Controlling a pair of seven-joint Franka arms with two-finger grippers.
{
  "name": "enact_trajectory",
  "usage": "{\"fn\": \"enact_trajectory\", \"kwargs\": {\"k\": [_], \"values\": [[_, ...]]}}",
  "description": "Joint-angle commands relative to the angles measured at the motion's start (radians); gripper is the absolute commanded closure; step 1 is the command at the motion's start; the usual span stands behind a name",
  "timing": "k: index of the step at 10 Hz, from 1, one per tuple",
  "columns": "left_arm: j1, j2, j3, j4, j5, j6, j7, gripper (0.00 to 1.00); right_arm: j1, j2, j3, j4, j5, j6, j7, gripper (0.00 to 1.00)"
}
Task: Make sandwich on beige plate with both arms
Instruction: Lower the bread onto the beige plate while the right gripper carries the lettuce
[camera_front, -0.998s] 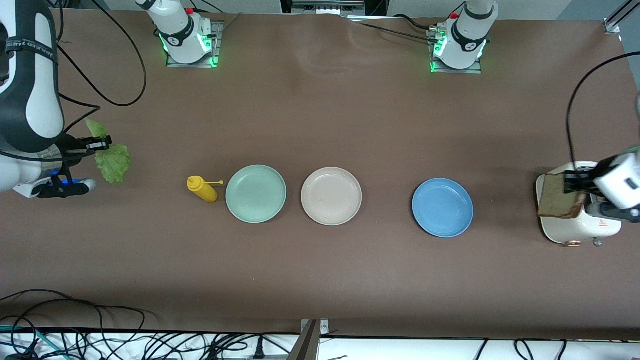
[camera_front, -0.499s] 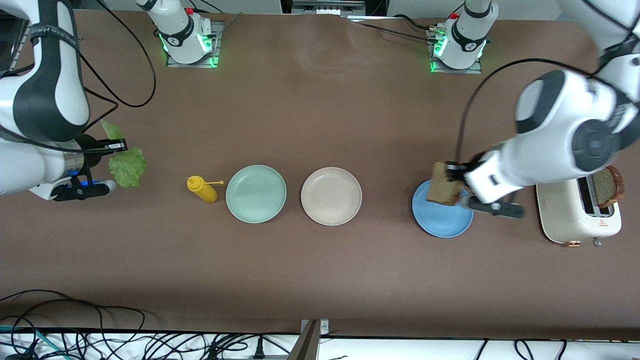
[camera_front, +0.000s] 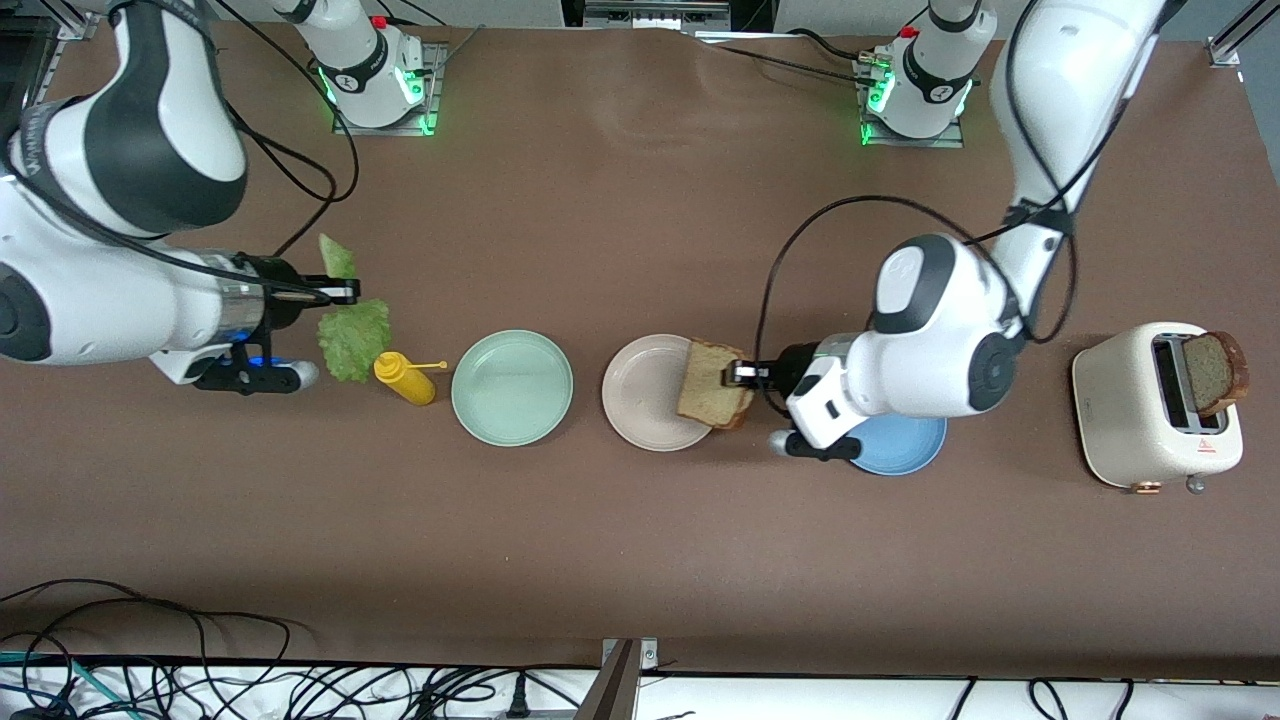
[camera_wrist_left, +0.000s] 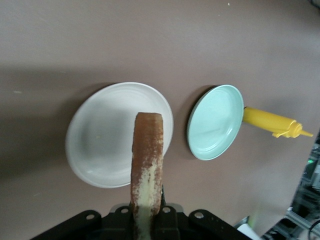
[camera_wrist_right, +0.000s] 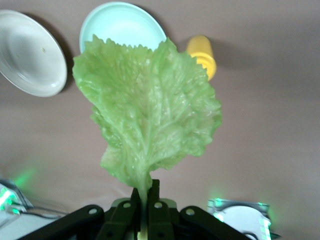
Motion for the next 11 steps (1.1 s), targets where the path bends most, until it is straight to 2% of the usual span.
{"fn": "enact_trajectory", "kwargs": {"k": [1,5,8,9,10,11], "values": [[-0.039,0.058,0.007,0.022,-0.106,0.054,0.062,1.00,0.072,0.027,-0.007,0.012,0.022,0.068,0.146,1.00],[-0.022,0.138,0.008,-0.030,-0.342,0.054,0.442,1.00,0.133,0.084,-0.007,0.005,0.022,0.171,0.235,1.00],[-0.005,0.186,0.013,-0.045,-0.375,0.054,0.596,1.00,0.153,0.099,-0.007,0.003,0.028,0.204,0.258,1.00],[-0.004,0.190,0.013,-0.050,-0.375,0.054,0.604,0.94,0.159,0.113,-0.007,0.003,0.028,0.221,0.302,1.00],[-0.004,0.192,0.014,-0.050,-0.375,0.054,0.604,0.17,0.190,0.125,-0.009,0.003,0.022,0.247,0.336,1.00],[-0.002,0.189,0.016,-0.050,-0.367,0.054,0.604,0.00,0.198,0.136,-0.009,0.003,0.025,0.269,0.355,1.00]]}}
